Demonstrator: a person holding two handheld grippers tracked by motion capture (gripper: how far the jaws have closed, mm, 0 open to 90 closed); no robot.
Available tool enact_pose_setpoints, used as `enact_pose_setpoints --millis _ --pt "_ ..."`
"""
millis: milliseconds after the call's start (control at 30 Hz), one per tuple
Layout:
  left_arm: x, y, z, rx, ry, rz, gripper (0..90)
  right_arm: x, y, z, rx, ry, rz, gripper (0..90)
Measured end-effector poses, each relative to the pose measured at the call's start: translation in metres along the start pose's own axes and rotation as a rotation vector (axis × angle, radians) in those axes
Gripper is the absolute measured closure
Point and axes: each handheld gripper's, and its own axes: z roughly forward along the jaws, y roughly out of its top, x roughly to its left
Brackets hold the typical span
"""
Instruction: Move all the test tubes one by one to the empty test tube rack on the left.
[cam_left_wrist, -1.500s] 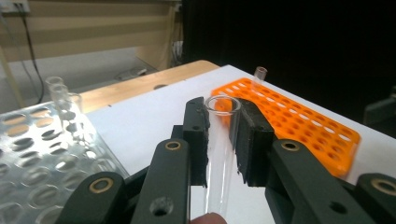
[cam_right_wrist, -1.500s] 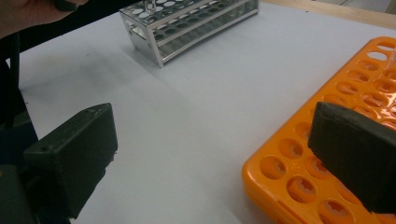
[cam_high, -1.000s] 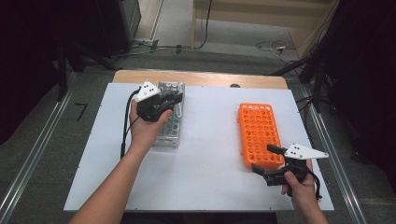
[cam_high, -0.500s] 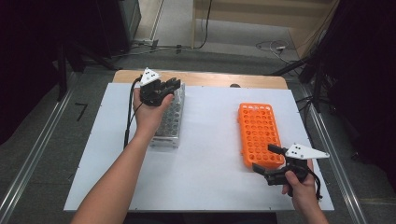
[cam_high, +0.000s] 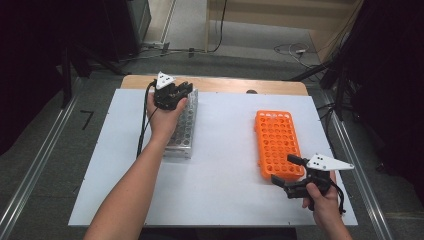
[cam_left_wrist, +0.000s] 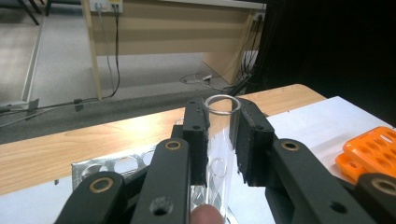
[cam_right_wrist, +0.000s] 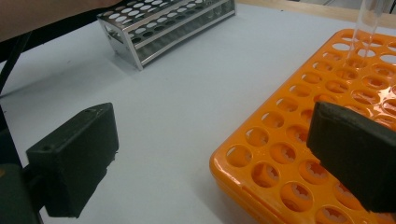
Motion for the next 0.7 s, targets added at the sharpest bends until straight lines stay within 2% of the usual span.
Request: enact_pose_setpoints --millis 200,367,700 --pt "-0.0007 -0.0049 0.0049 0.053 -0.005 0.008 75.3 0.0004 0.0003 -0.0003 -0.002 -0.003 0.0 0.8" --pt "-0.0023 -0.0094 0.0086 0.125 0.033 0.043 73.4 0.0006 0.0003 -0.0003 -0.003 -0.006 -0.001 0.8" --pt "-0.0007 -0.0081 0.0073 0.134 0.04 0.045 71.7 -0.0001 0.0001 -0.0003 -0.003 -0.009 0.001 0.9"
